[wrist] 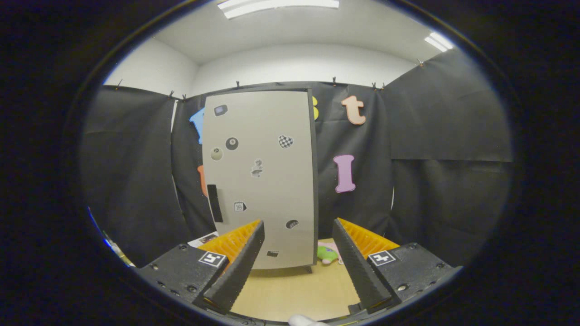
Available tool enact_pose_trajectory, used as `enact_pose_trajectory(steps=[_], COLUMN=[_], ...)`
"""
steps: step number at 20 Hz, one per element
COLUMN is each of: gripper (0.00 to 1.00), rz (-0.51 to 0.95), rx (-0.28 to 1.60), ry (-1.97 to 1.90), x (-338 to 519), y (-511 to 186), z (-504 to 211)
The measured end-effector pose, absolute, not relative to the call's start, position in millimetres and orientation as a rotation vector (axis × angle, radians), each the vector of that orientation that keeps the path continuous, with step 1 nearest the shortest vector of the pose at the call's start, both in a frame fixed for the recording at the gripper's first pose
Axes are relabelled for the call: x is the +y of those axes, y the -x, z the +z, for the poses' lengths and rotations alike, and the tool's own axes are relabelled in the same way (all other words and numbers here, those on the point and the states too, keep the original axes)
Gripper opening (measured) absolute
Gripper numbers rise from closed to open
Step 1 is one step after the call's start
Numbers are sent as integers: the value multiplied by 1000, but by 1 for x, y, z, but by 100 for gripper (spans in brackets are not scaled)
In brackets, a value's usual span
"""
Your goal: Open the shoe cabinet door, grab the shoes and put them into the shoe cabinet, then close the shoe cabinet door.
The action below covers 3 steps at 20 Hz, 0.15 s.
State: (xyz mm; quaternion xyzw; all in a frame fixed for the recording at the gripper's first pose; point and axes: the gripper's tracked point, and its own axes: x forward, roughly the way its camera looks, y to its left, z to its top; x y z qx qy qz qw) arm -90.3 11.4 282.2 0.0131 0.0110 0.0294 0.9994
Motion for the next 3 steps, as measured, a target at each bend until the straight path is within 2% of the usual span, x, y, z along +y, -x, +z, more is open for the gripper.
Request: enact_pose_trajectory(steps=[3], gripper=[99], rz=[58], rx=[20], ry=[-22], x=[11], y=[90], z=[282])
